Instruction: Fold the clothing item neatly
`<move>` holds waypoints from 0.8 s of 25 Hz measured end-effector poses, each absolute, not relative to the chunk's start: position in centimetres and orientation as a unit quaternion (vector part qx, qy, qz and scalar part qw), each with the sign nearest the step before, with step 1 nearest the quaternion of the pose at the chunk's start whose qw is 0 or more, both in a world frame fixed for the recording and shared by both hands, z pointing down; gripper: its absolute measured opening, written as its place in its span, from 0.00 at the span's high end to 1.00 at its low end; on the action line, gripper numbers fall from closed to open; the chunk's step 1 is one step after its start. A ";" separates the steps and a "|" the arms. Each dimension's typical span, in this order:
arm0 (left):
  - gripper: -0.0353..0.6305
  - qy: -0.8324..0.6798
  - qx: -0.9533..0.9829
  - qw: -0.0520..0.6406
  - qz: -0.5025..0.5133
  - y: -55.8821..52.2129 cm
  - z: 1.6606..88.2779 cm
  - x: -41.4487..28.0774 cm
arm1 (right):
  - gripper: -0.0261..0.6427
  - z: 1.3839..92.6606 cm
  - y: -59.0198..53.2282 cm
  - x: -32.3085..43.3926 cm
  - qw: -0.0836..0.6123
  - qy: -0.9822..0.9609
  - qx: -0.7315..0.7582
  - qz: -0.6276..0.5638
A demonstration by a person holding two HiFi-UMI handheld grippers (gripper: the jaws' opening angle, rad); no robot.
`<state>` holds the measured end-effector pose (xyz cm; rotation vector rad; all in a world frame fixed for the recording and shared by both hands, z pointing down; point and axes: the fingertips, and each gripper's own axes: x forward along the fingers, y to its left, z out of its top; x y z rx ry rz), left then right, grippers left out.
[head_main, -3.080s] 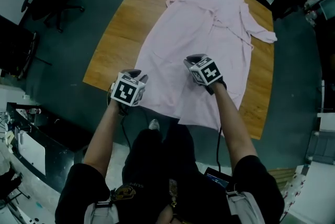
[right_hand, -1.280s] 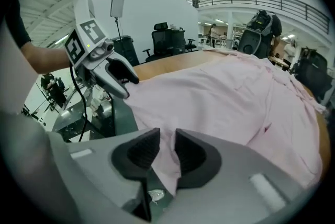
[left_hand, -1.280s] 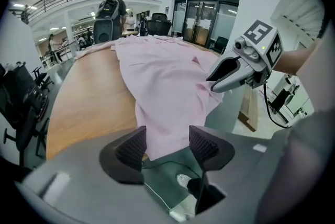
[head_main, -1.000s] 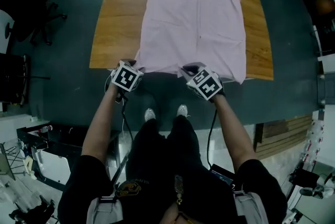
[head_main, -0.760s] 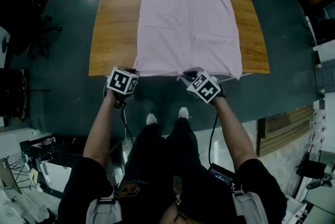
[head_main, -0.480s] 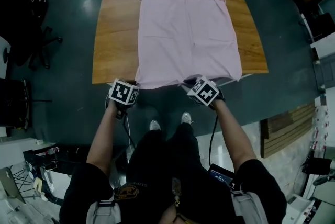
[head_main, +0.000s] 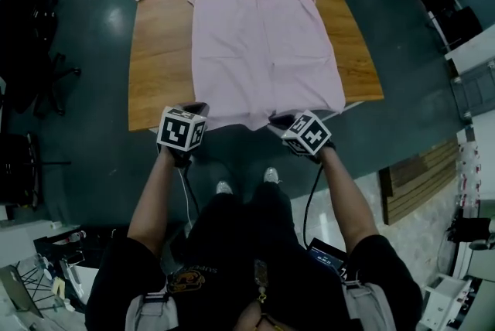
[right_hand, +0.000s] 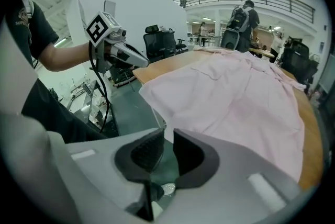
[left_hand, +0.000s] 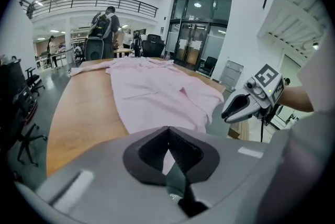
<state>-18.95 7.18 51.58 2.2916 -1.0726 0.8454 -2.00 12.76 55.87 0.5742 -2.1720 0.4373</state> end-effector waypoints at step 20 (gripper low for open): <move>0.94 -0.428 0.840 0.169 0.288 -0.7 44.4 5.2 | 0.96 43.9 0.9 17.9 0.263 -0.896 0.344 0.094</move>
